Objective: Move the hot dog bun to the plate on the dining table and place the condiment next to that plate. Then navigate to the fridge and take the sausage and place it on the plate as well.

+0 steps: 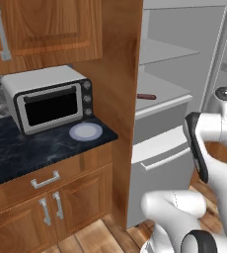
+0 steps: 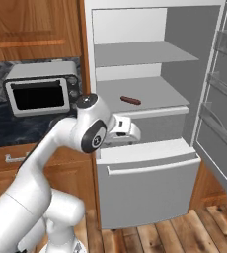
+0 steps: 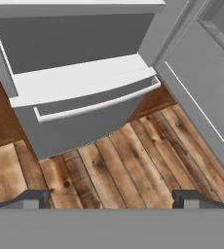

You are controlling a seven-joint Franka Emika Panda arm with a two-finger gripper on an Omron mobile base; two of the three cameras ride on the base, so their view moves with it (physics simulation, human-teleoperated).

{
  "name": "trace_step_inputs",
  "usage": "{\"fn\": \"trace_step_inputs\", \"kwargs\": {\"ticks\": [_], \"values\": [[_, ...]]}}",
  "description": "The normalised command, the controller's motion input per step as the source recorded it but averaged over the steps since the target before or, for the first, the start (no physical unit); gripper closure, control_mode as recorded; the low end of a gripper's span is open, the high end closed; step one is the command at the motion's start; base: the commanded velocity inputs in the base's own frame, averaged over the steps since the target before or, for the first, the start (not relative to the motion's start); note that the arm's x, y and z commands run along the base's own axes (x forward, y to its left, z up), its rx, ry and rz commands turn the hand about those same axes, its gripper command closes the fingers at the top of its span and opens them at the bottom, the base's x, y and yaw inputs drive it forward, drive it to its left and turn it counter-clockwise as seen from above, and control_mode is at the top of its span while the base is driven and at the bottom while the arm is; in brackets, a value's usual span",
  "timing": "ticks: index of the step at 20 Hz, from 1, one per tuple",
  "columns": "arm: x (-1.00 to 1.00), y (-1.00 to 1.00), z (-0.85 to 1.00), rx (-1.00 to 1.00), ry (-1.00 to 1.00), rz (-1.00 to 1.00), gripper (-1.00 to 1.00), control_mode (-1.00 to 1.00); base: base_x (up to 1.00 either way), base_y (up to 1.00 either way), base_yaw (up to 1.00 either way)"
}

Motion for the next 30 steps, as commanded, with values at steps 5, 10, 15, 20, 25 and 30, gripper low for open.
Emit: {"fn": "trace_step_inputs", "kwargs": {"ticks": [5, 10, 15, 20, 25, 30], "values": [[-0.04, 0.00, 0.00, 0.00, 0.00, 0.00, -1.00, 1.00, 0.15, -0.28, 0.01], [0.00, 0.00, 0.00, 0.00, 0.00, 0.00, -1.00, 1.00, 0.45, -0.90, 0.30], [0.00, 0.00, 0.00, 0.00, 0.00, 0.00, -1.00, 1.00, 0.29, -0.47, 0.55], [0.00, 0.00, 0.00, 0.00, 0.00, 0.00, -1.00, 1.00, 0.42, -0.20, 0.42], [0.27, 0.00, 0.00, 0.00, 0.00, 0.08, -1.00, -1.00, 0.36, -0.02, 0.14], [0.21, -0.08, 0.01, 0.03, -0.23, 0.20, -1.00, -1.00, 0.00, 0.00, 0.00]]}}
